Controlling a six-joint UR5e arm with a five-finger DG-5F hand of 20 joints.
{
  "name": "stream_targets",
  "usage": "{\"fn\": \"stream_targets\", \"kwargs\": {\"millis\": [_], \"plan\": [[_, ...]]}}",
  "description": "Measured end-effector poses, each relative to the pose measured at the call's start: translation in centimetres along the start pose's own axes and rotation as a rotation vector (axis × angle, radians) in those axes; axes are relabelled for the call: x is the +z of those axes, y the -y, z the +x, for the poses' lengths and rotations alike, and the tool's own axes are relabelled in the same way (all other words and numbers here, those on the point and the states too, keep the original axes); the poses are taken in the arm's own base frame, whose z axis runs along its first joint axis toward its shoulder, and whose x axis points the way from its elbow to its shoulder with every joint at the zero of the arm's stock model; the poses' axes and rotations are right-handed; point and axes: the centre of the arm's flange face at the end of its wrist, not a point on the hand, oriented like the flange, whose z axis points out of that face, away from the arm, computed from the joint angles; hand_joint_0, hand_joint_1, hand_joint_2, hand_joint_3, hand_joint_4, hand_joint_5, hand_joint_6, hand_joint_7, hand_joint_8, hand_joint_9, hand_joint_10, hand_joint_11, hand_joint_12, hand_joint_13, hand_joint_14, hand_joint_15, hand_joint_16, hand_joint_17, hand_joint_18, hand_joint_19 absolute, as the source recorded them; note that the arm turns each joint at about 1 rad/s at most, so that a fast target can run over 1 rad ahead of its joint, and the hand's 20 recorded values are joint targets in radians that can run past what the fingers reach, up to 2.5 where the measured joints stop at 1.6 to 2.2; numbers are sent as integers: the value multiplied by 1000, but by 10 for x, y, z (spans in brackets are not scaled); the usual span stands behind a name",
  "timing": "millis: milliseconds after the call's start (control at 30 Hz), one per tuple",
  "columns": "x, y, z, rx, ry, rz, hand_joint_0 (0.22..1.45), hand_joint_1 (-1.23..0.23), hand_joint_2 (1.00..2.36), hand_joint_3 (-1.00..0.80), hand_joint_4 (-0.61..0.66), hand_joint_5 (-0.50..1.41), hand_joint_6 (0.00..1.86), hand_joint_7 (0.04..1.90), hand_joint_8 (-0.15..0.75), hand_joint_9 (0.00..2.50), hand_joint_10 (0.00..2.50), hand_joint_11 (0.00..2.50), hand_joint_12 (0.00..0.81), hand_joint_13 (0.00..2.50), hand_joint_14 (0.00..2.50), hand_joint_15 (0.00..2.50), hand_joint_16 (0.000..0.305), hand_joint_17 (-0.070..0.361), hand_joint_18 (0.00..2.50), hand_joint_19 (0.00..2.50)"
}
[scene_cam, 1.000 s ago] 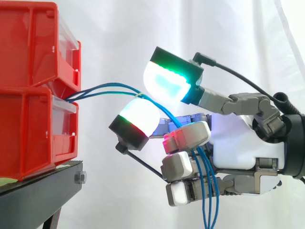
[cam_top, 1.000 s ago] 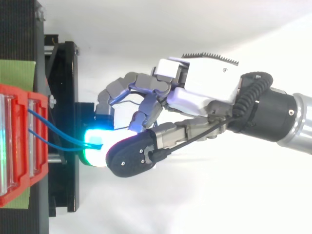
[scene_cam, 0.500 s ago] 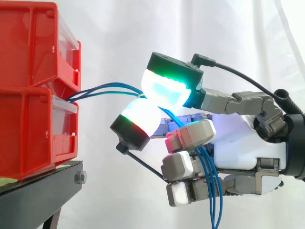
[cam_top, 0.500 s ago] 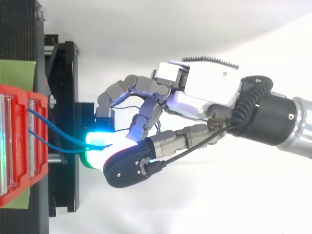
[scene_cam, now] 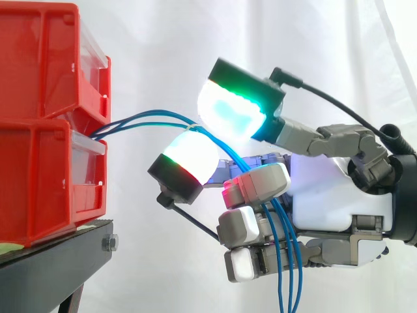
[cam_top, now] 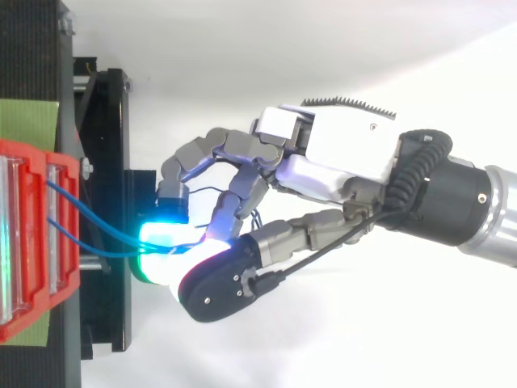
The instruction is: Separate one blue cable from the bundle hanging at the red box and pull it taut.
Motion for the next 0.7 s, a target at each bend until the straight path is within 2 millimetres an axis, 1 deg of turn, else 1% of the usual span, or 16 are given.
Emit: {"fn": "stream_targets", "kwargs": {"millis": [67, 133, 167, 200, 233, 300, 433, 467, 500, 533, 600, 700], "plan": [[0, 0, 0, 0, 0, 0, 537, -600, 1000, -500, 120, -184, 939, 868, 361, 1311, 84, 1369, 395, 1174, 21, 793, 49, 111, 915, 705], [0, 0, 0, 0, 0, 0, 594, -579, 1000, -500, 108, -185, 935, 888, 347, 1314, 21, 1421, 382, 1164, 21, 800, 47, 106, 898, 721], [0, 0, 0, 0, 0, 0, 638, -603, 1001, -490, 94, -183, 934, 916, 348, 1321, 6, 1410, 382, 1166, 22, 801, 47, 105, 897, 714], [0, 0, 0, 0, 0, 0, 660, -675, 1009, -390, 86, -185, 937, 938, 344, 1319, 9, 1418, 383, 1167, 21, 797, 47, 105, 899, 713], [0, 0, 0, -1, 0, 1, 663, -698, 1011, -351, 83, -189, 943, 932, 341, 1306, 37, 1417, 383, 1168, 22, 796, 47, 105, 902, 715], [0, 0, 0, -2, 1, 3, 682, -755, 1016, -248, 32, -198, 959, 960, 339, 1279, 101, 1359, 380, 1168, 20, 797, 47, 105, 906, 706], [0, 0, 0, -2, 1, 4, 727, -802, 1020, -187, -39, -206, 970, 1032, 340, 1233, 185, 1312, 375, 1162, 21, 804, 46, 102, 888, 709], [0, 0, 0, -2, 1, 4, 749, -816, 1021, -181, -21, -208, 964, 1143, 332, 1232, 186, 1310, 375, 1160, 21, 797, 45, 102, 877, 714], [0, 0, 0, -2, 1, 3, 787, -828, 1021, -204, -44, -210, 974, 1095, 339, 1230, 191, 1309, 371, 1155, 19, 816, 45, 100, 847, 734], [0, 0, 0, -1, 1, 2, 798, -832, 1019, -232, -46, -211, 979, 1063, 330, 1230, 199, 1312, 368, 1150, 22, 822, 44, 99, 834, 734], [0, 0, 0, -1, 0, 1, 831, -846, 1012, -352, -48, -211, 984, 988, 326, 1236, 180, 1332, 363, 1145, 21, 823, 43, 98, 811, 733], [0, 0, 0, -1, 0, 1, 840, -856, 1001, -487, -23, -199, 976, 997, 315, 1271, 106, 1384, 356, 1134, 23, 821, 43, 96, 808, 710]]}}
